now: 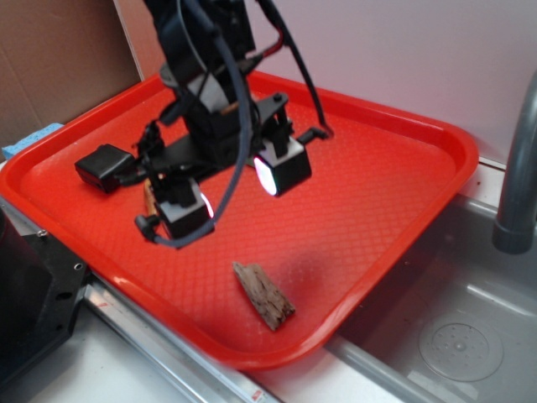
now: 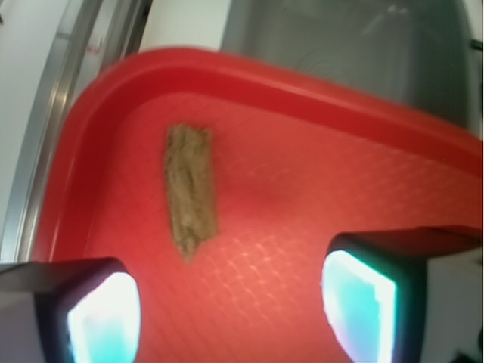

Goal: Grab the wood chip.

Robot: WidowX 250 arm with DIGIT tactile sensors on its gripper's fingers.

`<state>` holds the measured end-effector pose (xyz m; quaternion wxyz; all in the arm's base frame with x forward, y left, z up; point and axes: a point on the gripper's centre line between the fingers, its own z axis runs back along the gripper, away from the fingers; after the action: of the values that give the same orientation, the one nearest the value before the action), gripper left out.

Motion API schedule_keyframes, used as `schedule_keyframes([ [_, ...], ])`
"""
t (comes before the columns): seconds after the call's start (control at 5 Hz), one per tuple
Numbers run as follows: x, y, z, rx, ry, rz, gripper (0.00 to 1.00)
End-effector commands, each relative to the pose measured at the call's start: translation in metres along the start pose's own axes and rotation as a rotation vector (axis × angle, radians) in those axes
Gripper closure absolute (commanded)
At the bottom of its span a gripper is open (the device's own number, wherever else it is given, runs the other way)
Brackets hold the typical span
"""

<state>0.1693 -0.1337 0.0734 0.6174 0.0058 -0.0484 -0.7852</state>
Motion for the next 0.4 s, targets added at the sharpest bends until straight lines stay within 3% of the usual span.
schedule_keyframes([
  [0.0,0.007,-0.014,-0.026,-0.018,0.006,-0.034,0.0],
  [0.2,0.016,-0.02,-0.044,-0.004,0.035,-0.045,0.0],
])
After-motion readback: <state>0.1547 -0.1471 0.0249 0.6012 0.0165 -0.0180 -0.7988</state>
